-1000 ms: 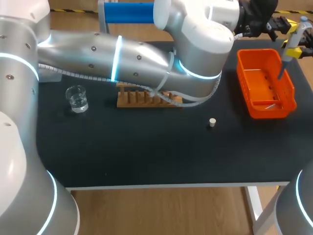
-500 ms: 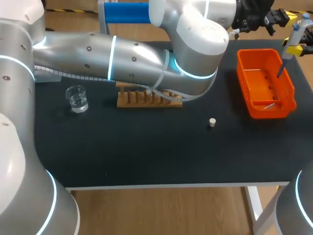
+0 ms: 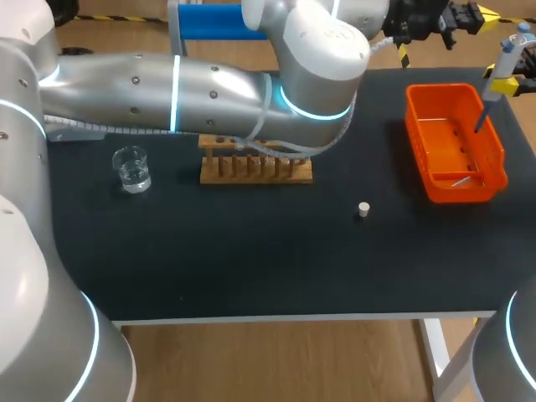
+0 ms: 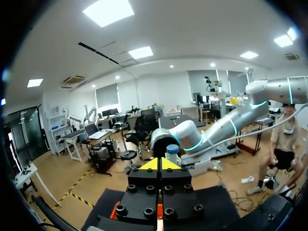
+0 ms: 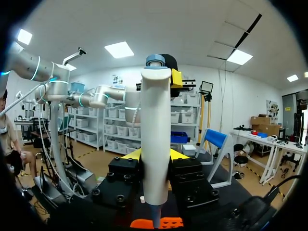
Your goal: Invert the test tube, pick up the pipette, mount the tip to pipette, aspirate from beaker and dispense into the tube, eject the tip, return the pipette, and cap with the stopper.
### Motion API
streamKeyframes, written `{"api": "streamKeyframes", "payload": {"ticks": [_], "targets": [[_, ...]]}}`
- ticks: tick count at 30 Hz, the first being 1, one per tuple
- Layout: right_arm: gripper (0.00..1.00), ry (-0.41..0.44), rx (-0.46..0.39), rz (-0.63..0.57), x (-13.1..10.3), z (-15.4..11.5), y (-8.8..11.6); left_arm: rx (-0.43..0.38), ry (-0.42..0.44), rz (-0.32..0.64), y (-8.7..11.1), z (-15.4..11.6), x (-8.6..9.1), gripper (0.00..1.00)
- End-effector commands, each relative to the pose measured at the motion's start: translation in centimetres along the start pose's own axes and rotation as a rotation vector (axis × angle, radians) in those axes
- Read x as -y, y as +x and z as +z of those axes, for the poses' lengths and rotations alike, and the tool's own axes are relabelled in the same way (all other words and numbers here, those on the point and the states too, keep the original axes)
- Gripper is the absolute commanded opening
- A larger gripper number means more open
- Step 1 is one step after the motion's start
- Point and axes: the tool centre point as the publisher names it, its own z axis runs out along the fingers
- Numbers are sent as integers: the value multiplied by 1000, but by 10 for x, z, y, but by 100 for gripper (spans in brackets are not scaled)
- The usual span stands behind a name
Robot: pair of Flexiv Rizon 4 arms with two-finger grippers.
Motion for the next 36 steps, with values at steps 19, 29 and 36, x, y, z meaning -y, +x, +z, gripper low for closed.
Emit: {"api": "streamKeyframes", "payload": {"ticks": [19, 29, 36], "targets": [[0, 4, 0, 0, -1, 0, 0, -59, -69, -10, -1, -76, -19, 0], [0, 4, 0, 0, -1, 0, 0, -17, -77, -34, 9, -110, -36, 0], [0, 4, 0, 0, -1, 0, 0, 43, -97, -63, 19, -137, -48, 0]]}}
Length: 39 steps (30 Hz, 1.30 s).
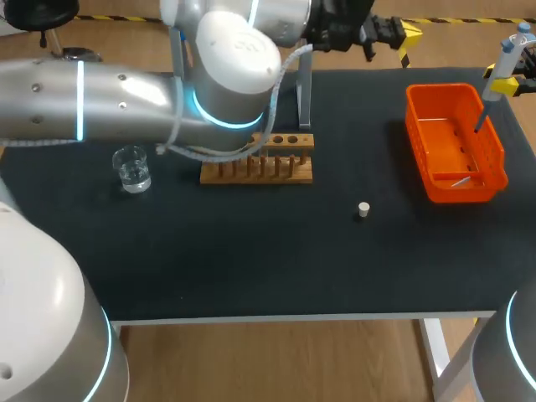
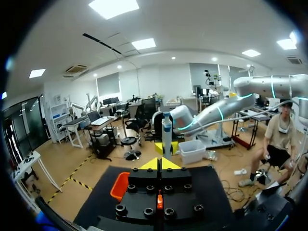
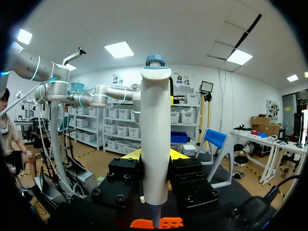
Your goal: Invert the test tube, pick up the pipette, mount the tip to pipette, aspirate from beaker and dispense into the tube, eject the tip, return the pipette, and cap with the stopper.
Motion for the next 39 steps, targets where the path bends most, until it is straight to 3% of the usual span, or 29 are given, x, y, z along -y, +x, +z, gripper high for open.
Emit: {"api": "streamKeyframes", "payload": {"ticks": [1, 10, 11, 12, 13, 20, 29, 39], "targets": [[0, 4, 0, 0, -1, 0, 0, 38, -2, -12, 12, -25, -9, 0], [0, 4, 0, 0, -1, 0, 0, 86, -14, -53, 23, -51, -31, 0], [0, 4, 0, 0, -1, 0, 0, 94, -19, -64, 24, -53, -34, 20], [0, 4, 0, 0, -1, 0, 0, 95, -19, -70, 25, -55, -36, 76], [0, 4, 0, 0, -1, 0, 0, 100, -20, -74, 26, -58, -38, 100], [0, 4, 0, 0, -1, 0, 0, 113, -7, -80, 28, -72, -49, 100], [0, 4, 0, 0, -1, 0, 0, 40, 51, -66, 28, -84, -62, 100], [0, 4, 0, 0, -1, 0, 0, 31, 84, -70, 35, -99, -73, 100]]}}
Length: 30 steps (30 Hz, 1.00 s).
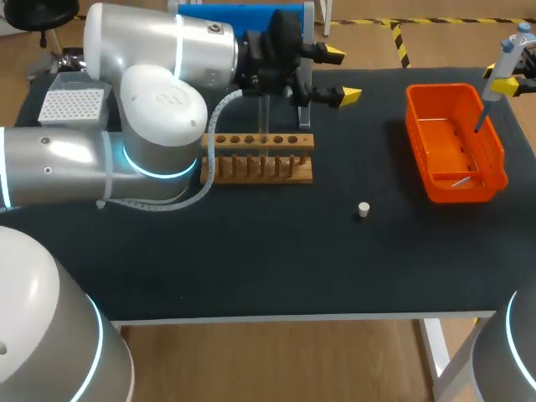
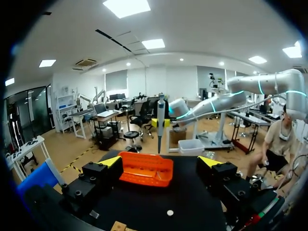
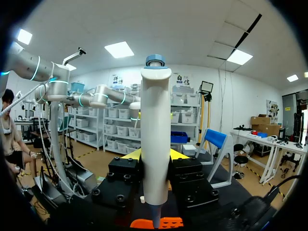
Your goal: Invert the test tube, pick up the pipette, mount the tip to pipette, aspirate from beaker and dispense into the tube, eject the tip, return the pipette, and cap with the stopper.
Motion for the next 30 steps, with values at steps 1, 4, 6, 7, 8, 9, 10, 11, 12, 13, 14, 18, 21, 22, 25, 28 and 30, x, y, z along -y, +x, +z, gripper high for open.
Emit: {"api": "streamKeyframes", "payload": {"ticks": [1, 4, 6, 7, 8, 9, 10, 11, 12, 13, 14, 18, 21, 22, 25, 28, 30], "targets": [[0, 4, 0, 0, -1, 0, 0, 2, 70, 4, 4, -13, -7, 100], [0, 4, 0, 0, -1, 0, 0, 7, 84, 6, 8, -17, -10, 100], [0, 4, 0, 0, -1, 0, 0, 13, 89, 7, 12, -20, -13, 100], [0, 4, 0, 0, -1, 0, 0, 17, 95, 7, 13, -21, -14, 100], [0, 4, 0, 0, -1, 0, 0, 21, 101, 6, 15, -23, -16, 100], [0, 4, 0, 0, -1, 0, 0, 27, 105, 4, 17, -24, -17, 100], [0, 4, 0, 0, -1, 0, 0, 32, 114, 3, 19, -26, -19, 100], [0, 4, 0, 0, -1, 0, 0, 35, 118, 2, 21, -28, -21, 100], [0, 4, 0, 0, -1, 0, 0, 42, 121, -1, 22, -30, -23, 100], [0, 4, 0, 0, -1, 0, 0, 50, 131, -5, 23, -32, -25, 100], [0, 4, 0, 0, -1, 0, 0, 52, 134, -6, 24, -35, -27, 100], [0, 4, 0, 0, -1, 0, 0, 70, 146, -10, 30, -42, -33, 100], [0, 4, 0, 0, -1, 0, 0, 81, 159, -12, 34, -47, -38, 100], [0, 4, 0, 0, -1, 0, 0, 84, 162, -15, 35, -49, -40, 100], [0, 4, 0, 0, -1, 0, 0, 90, 172, -21, 38, -53, -45, 100], [0, 4, 0, 0, -1, 0, 0, 98, 194, -22, 40, -57, -48, 100], [0, 4, 0, 0, -1, 0, 0, 105, 215, -22, 41, -59, -50, 100]]}}
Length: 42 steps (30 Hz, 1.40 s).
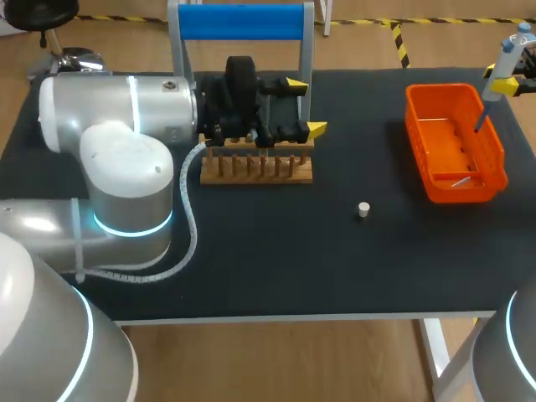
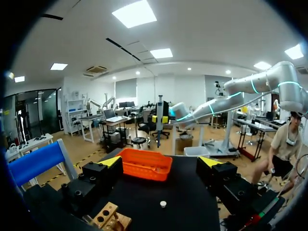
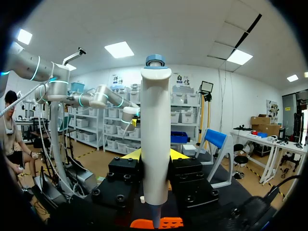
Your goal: Invert the test tube, pick up the pipette, mount the tip to pipette, aspirate from beaker and dispense into the tube, eject the tip, return the pipette, and cap with the stopper.
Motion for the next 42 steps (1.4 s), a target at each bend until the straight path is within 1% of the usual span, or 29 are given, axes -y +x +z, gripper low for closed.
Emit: {"api": "streamKeyframes", "payload": {"ticks": [1, 3, 6, 18, 23, 29, 31, 34, 42], "targets": [[0, 4, 0, 0, -1, 0, 0, 9, 123, 2, 5, -9, -7, 100], [0, 4, 0, 0, -1, 0, 0, 10, 141, 2, 6, -10, -9, 100], [0, 4, 0, 0, -1, 0, 0, 9, 142, 3, 8, -12, -11, 100], [0, 4, 0, 0, -1, 0, 0, 3, 163, 17, 6, -11, -9, 100], [0, 4, 0, 0, -1, 0, 0, 9, 146, -2, 5, -10, -8, 100], [0, 4, 0, 0, -1, 0, 0, -2, 137, 14, 5, -7, -1, 100], [0, 4, 0, 0, -1, 0, 0, -1, 127, 16, 5, -8, -1, 100], [0, 4, 0, 0, -1, 0, 0, 15, 88, -1, 5, -8, 0, 100], [0, 4, 0, 0, -1, 0, 0, 15, 88, -1, 5, -8, 0, 100]]}}
